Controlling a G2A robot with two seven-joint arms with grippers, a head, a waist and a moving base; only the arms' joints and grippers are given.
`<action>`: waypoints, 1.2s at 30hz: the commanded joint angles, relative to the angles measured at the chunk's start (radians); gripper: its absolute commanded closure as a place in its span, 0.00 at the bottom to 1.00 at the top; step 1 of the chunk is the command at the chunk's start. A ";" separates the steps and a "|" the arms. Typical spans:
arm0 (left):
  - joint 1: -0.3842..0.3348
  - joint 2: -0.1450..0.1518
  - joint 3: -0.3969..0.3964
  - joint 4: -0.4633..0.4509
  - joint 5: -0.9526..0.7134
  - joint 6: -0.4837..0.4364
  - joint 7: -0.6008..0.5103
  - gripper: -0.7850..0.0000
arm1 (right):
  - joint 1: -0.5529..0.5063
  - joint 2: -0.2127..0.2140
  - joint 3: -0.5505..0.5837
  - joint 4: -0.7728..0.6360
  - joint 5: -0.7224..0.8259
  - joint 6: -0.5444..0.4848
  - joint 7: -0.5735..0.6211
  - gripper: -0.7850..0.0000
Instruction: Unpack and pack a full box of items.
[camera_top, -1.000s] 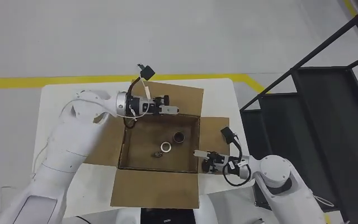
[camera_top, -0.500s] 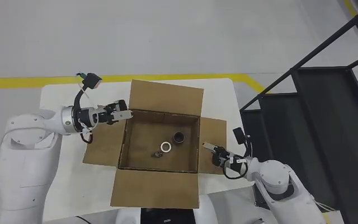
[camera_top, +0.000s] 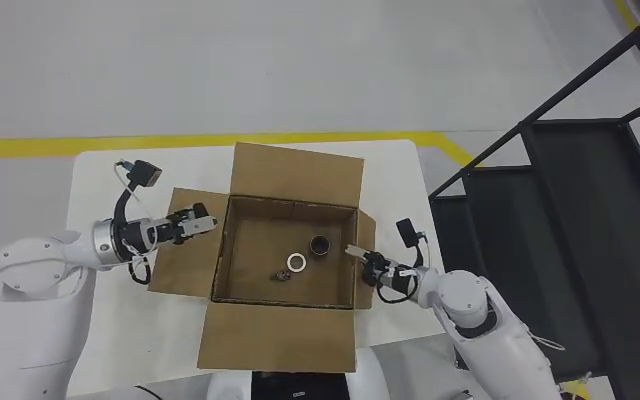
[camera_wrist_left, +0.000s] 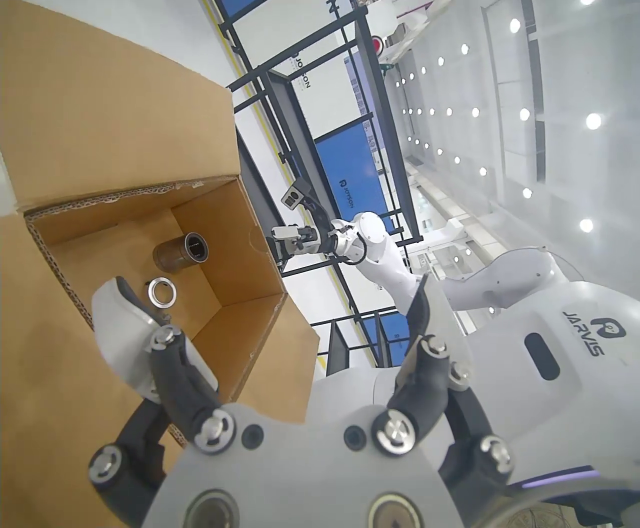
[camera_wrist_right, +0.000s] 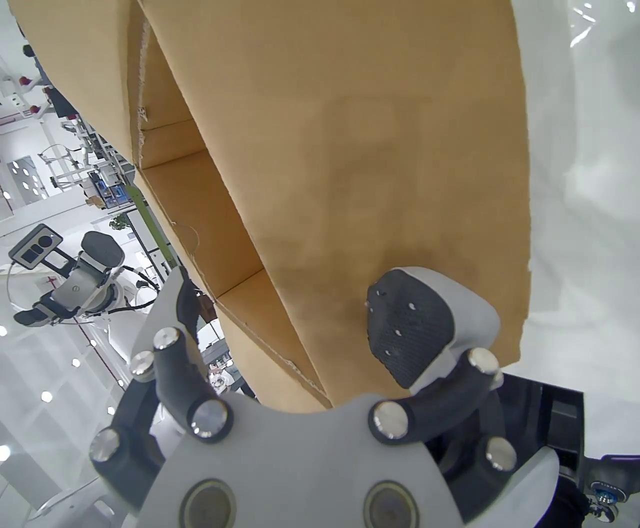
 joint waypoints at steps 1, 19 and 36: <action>0.011 0.003 -0.007 -0.002 -0.004 -0.001 0.005 0.00 | 0.016 0.000 -0.007 0.010 -0.005 0.004 0.001 0.00; 0.097 0.026 -0.086 0.009 -0.028 -0.033 0.069 0.00 | 0.139 0.016 -0.151 -0.305 -0.319 0.095 0.113 0.00; 0.188 0.034 -0.073 0.016 -0.057 -0.094 0.120 0.00 | 0.703 -0.072 -0.692 0.055 -0.812 0.372 0.446 0.00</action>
